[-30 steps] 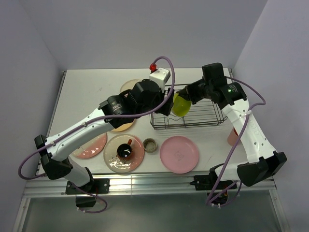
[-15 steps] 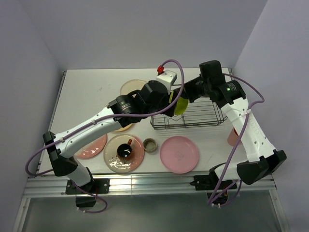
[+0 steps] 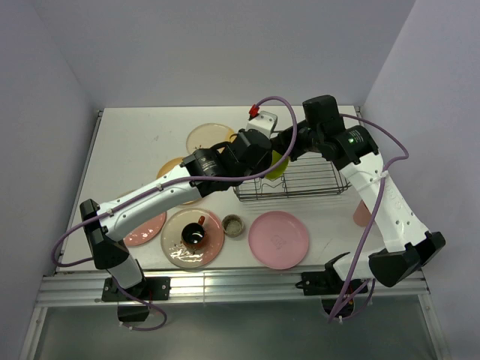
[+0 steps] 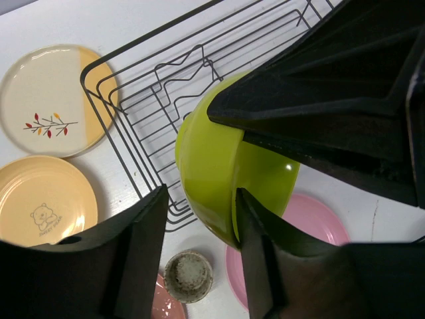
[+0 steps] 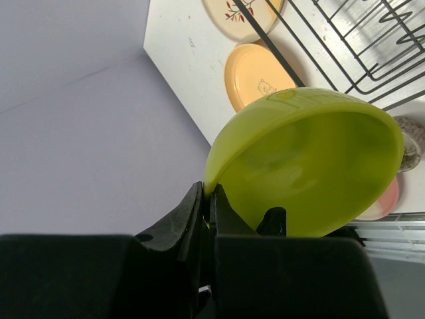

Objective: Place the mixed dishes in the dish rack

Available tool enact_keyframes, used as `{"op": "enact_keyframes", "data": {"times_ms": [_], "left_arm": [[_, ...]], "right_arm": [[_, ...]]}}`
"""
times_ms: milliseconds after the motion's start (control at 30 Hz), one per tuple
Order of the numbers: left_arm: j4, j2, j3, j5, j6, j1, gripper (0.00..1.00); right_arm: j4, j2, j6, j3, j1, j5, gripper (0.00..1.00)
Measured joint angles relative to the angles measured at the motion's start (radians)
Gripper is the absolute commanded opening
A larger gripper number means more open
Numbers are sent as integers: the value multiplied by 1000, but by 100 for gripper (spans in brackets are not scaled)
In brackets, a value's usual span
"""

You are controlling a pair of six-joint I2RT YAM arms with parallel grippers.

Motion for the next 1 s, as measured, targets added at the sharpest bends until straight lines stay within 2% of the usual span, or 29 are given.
{"op": "enact_keyframes", "data": {"times_ms": [133, 167, 267, 300, 367, 600, 800, 900, 933, 967, 1000], "left_arm": [[8, 0, -6, -8, -9, -1, 37], [13, 0, -11, -14, -10, -2, 30], [29, 0, -31, -39, -14, -1, 20], [34, 0, -40, -51, -14, 1, 11], [42, 0, -55, -73, -16, 3, 0], [85, -16, -91, -92, -14, 8, 0], [116, -60, -132, -60, 12, 21, 0], [103, -88, -153, -8, 21, 65, 0], [105, -98, -164, 13, 20, 92, 0], [103, -106, -174, 34, 20, 116, 0], [103, -115, -183, 58, 20, 142, 0]], "right_arm": [[4, 0, 10, 0, 14, 14, 0], [5, 0, 12, 0, 18, 19, 0], [4, 0, 23, 0, 26, 21, 0], [4, 0, 24, 0, 29, 19, 0], [6, 0, 31, 0, 38, 13, 0], [18, -10, 25, 0, 55, 16, 0], [31, -30, -24, 1, 66, 2, 29], [28, -51, -74, 4, 65, 2, 36], [24, -58, -92, 9, 65, 1, 46], [22, -64, -105, 13, 65, -2, 63], [19, -68, -121, 21, 64, -5, 76]]}}
